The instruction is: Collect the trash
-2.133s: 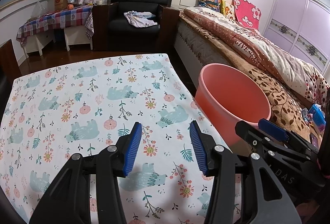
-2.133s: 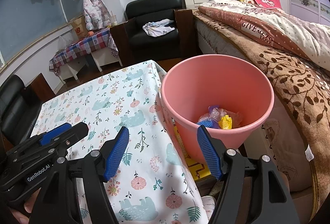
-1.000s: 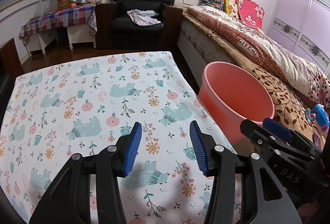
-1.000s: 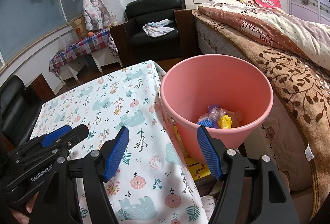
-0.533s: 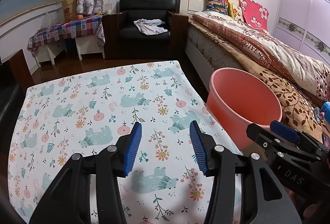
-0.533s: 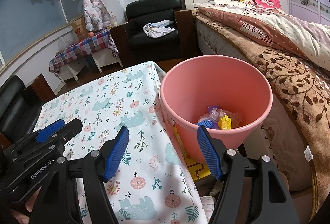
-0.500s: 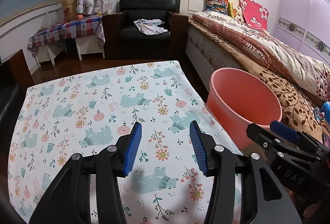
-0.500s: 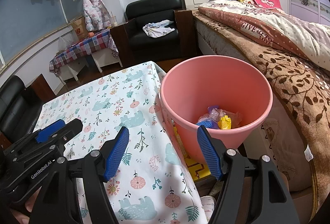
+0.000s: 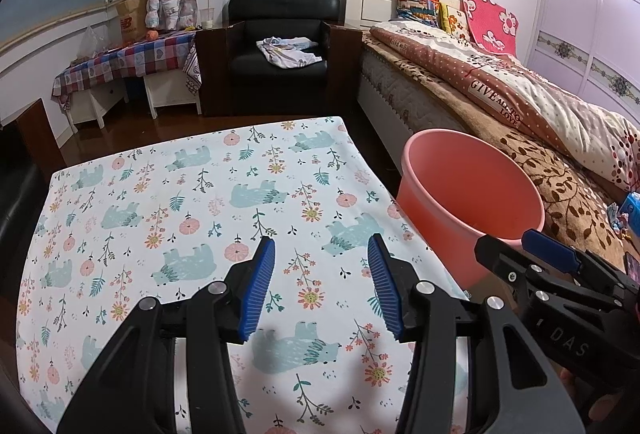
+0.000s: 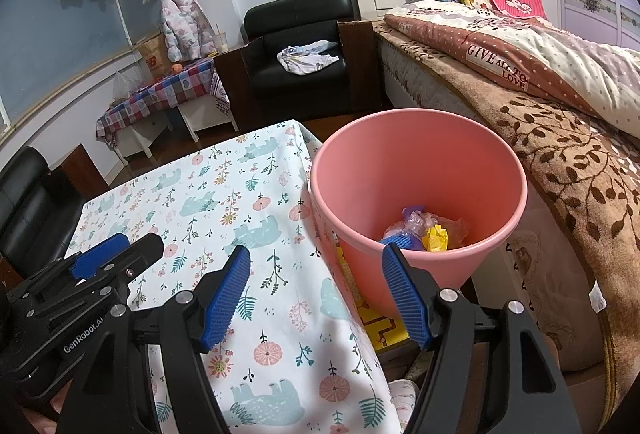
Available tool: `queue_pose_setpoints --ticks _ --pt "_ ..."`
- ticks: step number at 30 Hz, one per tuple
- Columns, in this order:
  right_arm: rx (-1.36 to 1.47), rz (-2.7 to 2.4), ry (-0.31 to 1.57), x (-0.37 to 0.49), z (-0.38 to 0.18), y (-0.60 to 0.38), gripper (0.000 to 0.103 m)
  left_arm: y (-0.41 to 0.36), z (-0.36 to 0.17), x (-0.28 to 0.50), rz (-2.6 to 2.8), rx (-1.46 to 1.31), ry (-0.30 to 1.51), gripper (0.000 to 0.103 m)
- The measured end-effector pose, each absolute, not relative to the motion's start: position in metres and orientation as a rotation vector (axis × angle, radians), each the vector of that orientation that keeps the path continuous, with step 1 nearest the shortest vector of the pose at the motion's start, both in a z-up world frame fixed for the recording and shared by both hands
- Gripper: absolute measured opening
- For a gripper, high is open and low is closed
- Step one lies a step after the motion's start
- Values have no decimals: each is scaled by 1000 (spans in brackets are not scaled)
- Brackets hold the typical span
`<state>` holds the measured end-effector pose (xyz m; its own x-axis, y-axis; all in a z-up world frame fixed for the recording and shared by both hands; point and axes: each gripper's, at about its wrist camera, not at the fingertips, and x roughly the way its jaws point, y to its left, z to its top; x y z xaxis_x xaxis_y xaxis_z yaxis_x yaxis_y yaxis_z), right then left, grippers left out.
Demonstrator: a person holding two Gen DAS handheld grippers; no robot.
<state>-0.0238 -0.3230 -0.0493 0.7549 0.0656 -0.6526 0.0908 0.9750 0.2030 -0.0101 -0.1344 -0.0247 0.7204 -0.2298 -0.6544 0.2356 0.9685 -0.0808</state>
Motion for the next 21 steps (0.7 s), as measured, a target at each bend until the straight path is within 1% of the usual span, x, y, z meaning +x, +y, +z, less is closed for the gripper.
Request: queue_pose_setpoints --ticks 21 --pt "227 -12 715 -26 -48 -324 68 -133 -24 -12 -248 -4 719 49"
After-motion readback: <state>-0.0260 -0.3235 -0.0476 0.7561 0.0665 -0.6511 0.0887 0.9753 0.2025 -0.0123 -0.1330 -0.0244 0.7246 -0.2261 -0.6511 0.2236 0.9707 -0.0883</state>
